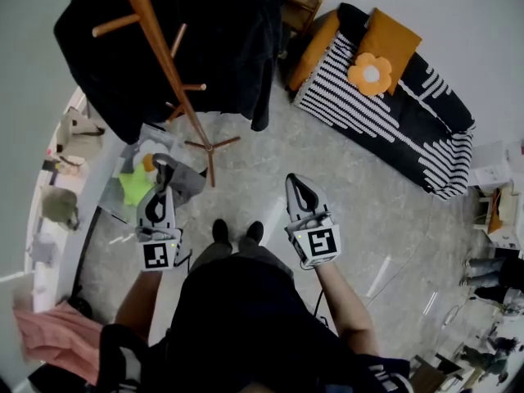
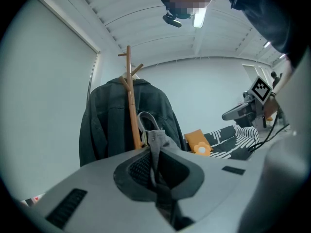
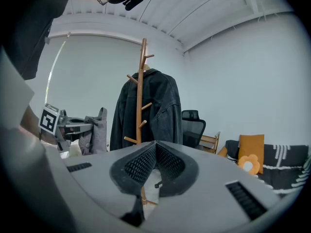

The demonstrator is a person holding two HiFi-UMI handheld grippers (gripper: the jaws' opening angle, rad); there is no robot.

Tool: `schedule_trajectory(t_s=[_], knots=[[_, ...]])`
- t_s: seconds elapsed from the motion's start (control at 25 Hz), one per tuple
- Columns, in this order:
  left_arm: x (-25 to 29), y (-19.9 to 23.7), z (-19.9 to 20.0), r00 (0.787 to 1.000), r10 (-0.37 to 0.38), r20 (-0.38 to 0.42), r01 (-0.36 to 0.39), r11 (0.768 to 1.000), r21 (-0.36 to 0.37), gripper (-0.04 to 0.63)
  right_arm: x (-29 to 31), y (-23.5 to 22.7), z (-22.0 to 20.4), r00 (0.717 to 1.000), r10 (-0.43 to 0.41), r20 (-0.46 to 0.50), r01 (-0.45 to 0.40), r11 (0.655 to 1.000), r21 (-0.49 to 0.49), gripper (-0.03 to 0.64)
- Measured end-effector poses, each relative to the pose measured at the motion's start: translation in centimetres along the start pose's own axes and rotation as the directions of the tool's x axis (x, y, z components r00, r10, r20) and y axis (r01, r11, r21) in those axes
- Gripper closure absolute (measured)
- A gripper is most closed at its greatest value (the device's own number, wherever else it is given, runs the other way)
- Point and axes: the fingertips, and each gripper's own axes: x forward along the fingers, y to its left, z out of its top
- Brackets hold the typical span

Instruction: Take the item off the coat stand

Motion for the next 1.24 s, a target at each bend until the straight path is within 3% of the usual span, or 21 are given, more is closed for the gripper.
schedule_trajectory(t_s=[1.24], knots=[[-0.48,0.33,-0.12,1.000,-0.002,0.000,0.002,1.000,-0.002,0.563,0.84,0.26,0.20,1.000,-0.021,-0.001,0.020,0.998,-0.066,0.600]])
